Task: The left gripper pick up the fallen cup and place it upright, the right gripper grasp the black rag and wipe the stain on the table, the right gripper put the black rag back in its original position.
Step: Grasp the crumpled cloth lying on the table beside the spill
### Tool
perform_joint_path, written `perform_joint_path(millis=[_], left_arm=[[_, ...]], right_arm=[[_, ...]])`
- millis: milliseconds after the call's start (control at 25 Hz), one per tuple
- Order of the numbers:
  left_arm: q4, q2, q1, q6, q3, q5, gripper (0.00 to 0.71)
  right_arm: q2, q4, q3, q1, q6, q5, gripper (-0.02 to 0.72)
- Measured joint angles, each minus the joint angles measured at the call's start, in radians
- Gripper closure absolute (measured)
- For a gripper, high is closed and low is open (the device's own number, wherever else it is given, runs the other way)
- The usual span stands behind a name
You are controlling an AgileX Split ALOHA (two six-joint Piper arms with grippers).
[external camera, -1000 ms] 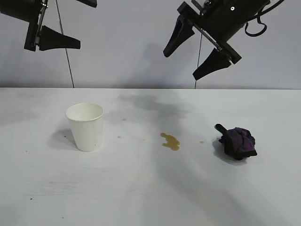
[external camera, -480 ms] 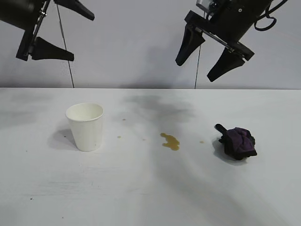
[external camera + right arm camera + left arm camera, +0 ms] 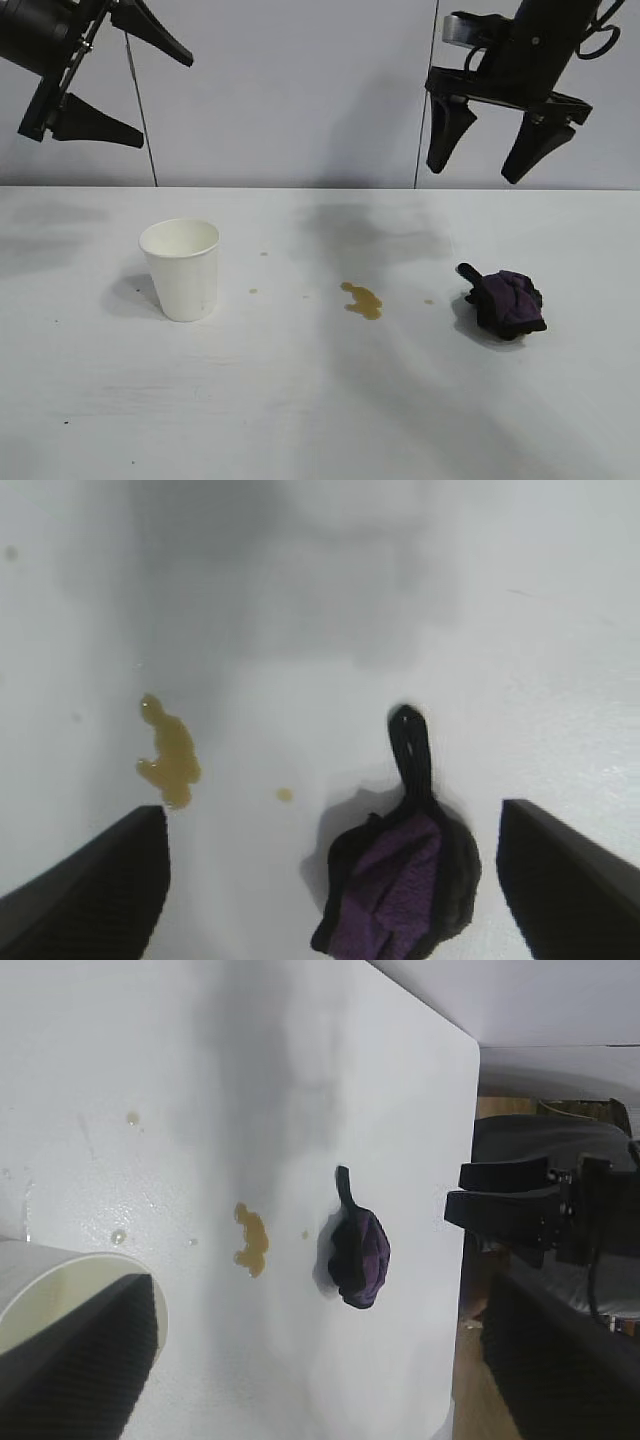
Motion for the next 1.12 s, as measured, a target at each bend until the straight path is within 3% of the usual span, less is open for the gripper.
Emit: perform_joint_path(millis=[720, 1120], left_arm=[[0.004, 0.000, 0.000, 0.000, 0.000, -0.009, 0.074], [0.004, 0.000, 0.000, -0.001, 0.000, -0.002, 0.074]], right_arm=[[-0.035, -0.099, 0.251, 0.000, 0.029, -0.005, 0.093], [-0.033, -0.092, 0.359, 0.000, 0.029, -0.163, 0.093]])
